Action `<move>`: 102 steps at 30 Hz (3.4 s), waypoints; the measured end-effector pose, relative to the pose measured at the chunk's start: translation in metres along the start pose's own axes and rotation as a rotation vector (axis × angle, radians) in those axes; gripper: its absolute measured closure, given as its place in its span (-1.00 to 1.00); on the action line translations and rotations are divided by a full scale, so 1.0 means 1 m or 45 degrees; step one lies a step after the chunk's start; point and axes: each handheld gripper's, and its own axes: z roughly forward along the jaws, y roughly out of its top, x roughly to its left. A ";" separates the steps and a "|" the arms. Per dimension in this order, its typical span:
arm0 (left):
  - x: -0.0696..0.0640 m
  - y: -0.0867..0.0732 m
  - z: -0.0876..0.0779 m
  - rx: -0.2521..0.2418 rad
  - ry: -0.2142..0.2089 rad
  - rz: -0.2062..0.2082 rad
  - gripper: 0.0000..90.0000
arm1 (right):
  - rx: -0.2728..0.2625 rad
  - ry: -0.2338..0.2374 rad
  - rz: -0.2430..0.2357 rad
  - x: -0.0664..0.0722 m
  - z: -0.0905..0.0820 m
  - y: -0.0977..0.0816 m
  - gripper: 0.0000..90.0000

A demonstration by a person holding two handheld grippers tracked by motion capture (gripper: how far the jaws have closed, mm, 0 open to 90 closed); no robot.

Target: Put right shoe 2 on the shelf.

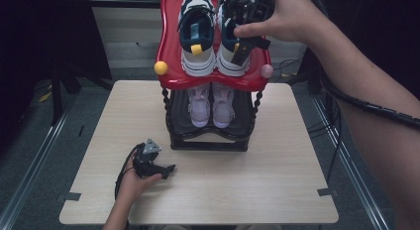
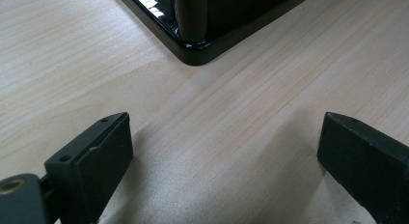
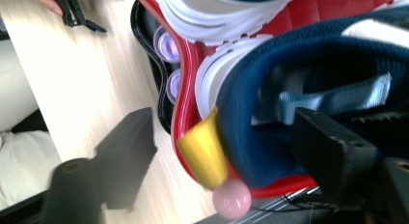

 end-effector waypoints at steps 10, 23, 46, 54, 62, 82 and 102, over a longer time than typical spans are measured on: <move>0.000 0.000 0.000 0.001 0.002 0.006 -0.89 | 0.025 0.040 -0.016 0.002 -0.012 -0.005 -0.58; 0.000 0.000 0.000 -0.008 0.006 -0.002 -0.89 | 0.071 0.073 -0.008 0.006 -0.018 -0.017 -0.59; 0.000 0.000 0.000 -0.004 0.003 0.000 -0.89 | 0.174 0.212 0.021 0.008 -0.005 -0.042 -0.56; 0.000 0.000 0.000 -0.004 0.003 0.000 -0.89 | 0.201 0.245 0.038 0.009 -0.002 -0.055 -0.55; 0.000 0.000 0.000 -0.002 0.003 -0.002 -0.89 | 0.200 0.272 0.048 0.014 0.003 -0.073 -0.55; 0.000 0.000 0.000 -0.003 0.002 -0.002 -0.89 | 0.226 0.280 0.069 0.026 0.025 -0.120 -0.54; 0.000 0.000 0.000 0.001 -0.001 -0.003 -0.89 | 0.228 0.278 0.093 0.036 0.067 -0.156 -0.54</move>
